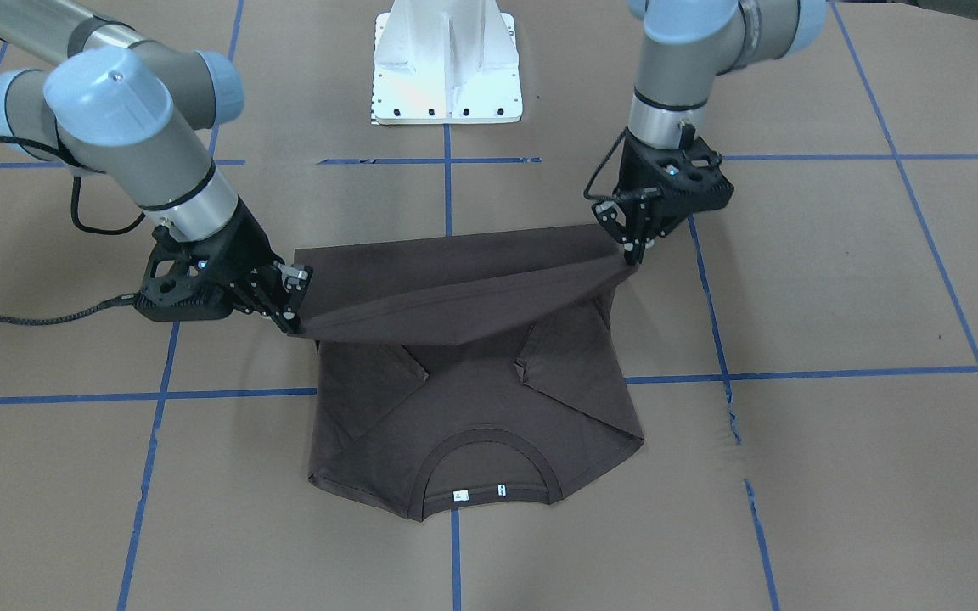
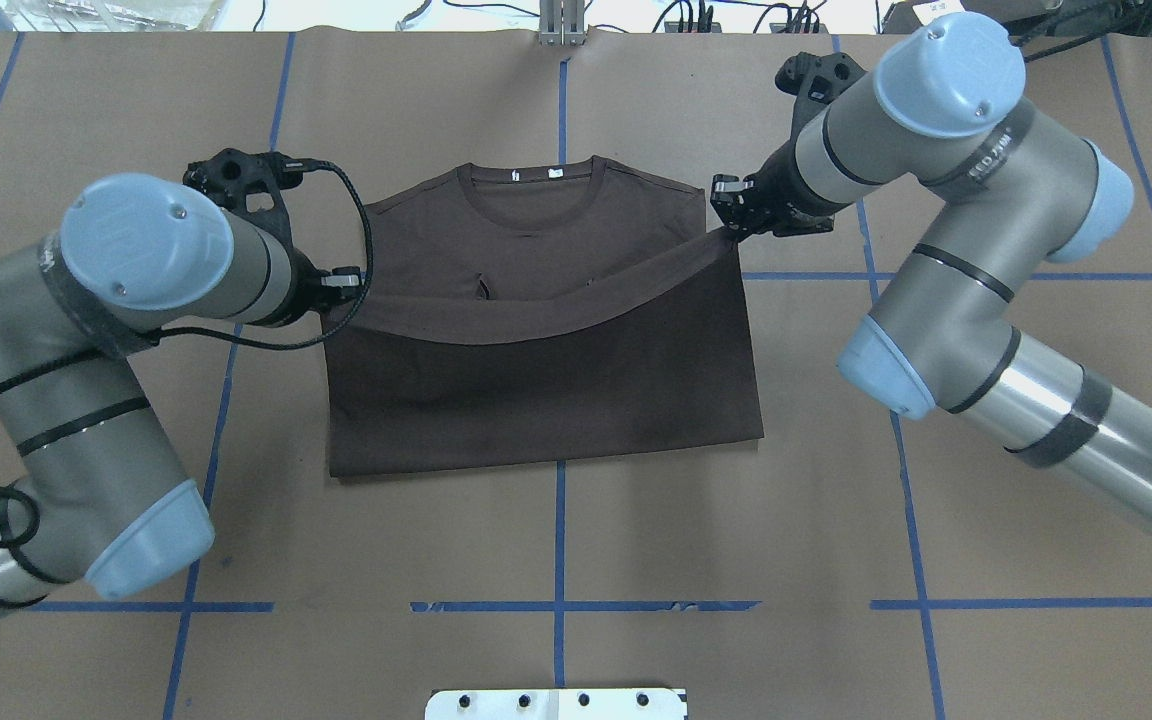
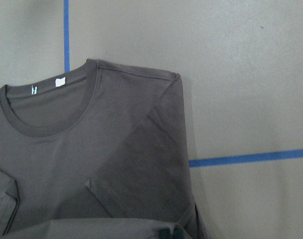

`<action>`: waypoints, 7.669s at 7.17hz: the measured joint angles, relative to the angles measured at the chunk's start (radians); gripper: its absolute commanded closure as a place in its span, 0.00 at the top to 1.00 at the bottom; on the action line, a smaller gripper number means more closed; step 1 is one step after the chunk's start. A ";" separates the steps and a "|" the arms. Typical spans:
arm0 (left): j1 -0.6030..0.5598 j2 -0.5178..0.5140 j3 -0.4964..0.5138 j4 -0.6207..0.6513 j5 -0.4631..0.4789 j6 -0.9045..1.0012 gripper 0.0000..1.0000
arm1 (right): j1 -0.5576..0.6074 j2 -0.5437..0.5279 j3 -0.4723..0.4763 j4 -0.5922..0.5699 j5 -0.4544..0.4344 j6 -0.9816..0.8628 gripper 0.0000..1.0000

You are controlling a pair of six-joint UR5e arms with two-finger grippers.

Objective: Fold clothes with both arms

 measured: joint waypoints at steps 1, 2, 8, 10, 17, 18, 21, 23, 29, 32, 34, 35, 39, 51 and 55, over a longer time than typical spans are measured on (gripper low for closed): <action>-0.039 -0.013 0.077 -0.060 0.000 0.031 0.00 | 0.020 0.051 -0.080 0.003 0.001 -0.012 0.00; -0.070 -0.030 0.154 -0.119 0.000 0.064 0.00 | 0.041 0.092 -0.160 0.029 0.003 -0.021 0.00; -0.119 -0.131 0.392 -0.240 0.004 0.125 0.00 | 0.090 0.238 -0.454 0.164 0.004 -0.027 0.00; -0.120 -0.167 0.427 -0.241 0.004 0.118 0.89 | 0.088 0.255 -0.473 0.165 0.002 -0.027 0.99; -0.130 -0.159 0.336 -0.228 -0.012 0.117 1.00 | -0.050 -0.030 -0.164 0.156 -0.011 0.035 1.00; -0.130 -0.140 0.292 -0.225 -0.035 0.118 1.00 | -0.111 -0.102 -0.092 0.156 -0.041 0.054 1.00; -0.130 -0.123 0.216 -0.190 -0.069 0.116 1.00 | -0.196 -0.208 0.014 0.154 -0.062 0.065 0.33; -0.131 -0.118 0.199 -0.183 -0.071 0.116 1.00 | -0.203 -0.211 0.019 0.154 -0.053 0.061 0.00; -0.131 -0.116 0.197 -0.182 -0.068 0.116 1.00 | -0.197 -0.261 0.085 0.146 0.013 0.052 0.00; -0.130 -0.119 0.181 -0.173 -0.086 0.104 1.00 | -0.314 -0.547 0.421 0.029 0.026 0.072 0.00; -0.129 -0.118 0.148 -0.166 -0.107 0.065 1.00 | -0.540 -0.692 0.585 -0.003 0.017 0.216 0.99; -0.127 -0.118 0.128 -0.150 -0.110 0.049 1.00 | -0.626 -0.710 0.623 -0.006 0.008 0.292 1.00; 0.070 -0.055 -0.016 -0.069 -0.147 -0.233 1.00 | -0.521 -0.646 0.659 -0.006 -0.063 0.365 1.00; 0.343 -0.099 0.140 -0.078 0.044 -0.552 0.00 | -0.285 -0.434 0.576 -0.017 -0.049 0.362 1.00; 0.244 -0.100 0.134 -0.075 0.033 -0.520 0.00 | -0.277 -0.434 0.579 -0.017 -0.041 0.361 1.00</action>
